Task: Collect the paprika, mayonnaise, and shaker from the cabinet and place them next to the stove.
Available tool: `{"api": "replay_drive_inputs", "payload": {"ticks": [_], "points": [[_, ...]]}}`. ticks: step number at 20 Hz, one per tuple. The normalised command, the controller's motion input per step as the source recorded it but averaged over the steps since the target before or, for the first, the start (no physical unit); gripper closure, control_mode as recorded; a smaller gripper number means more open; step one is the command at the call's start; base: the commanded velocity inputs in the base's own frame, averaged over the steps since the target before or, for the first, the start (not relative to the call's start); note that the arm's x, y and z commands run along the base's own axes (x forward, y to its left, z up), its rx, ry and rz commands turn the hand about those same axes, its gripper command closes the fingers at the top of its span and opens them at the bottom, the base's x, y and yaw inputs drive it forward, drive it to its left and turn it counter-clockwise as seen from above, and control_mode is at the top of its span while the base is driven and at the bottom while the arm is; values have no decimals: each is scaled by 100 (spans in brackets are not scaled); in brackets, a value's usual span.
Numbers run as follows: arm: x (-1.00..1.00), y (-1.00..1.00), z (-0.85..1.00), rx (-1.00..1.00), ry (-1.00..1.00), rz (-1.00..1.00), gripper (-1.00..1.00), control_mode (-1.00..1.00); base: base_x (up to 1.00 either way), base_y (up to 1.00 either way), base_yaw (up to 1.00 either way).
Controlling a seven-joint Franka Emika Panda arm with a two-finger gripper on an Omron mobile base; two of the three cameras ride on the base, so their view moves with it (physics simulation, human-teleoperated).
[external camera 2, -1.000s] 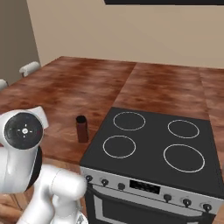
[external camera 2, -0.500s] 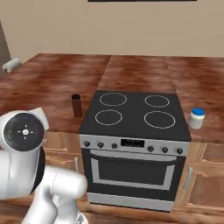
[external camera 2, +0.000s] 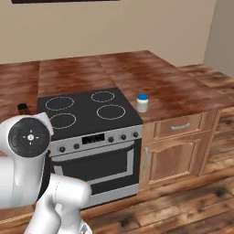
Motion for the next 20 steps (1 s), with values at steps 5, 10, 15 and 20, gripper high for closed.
{"api": "replay_drive_inputs", "payload": {"ticks": [5, 10, 15, 20], "points": [[0, 0, 0, 0, 0, 0, -100, 100, 25, -90, -44], [0, 0, 0, 0, 0, 0, -100, 100, 52, -100, -24], [0, 0, 0, 0, 0, 0, -100, 100, 63, -100, -18], [0, 0, 0, 0, 0, 0, -100, 100, 58, -99, -18]]}}
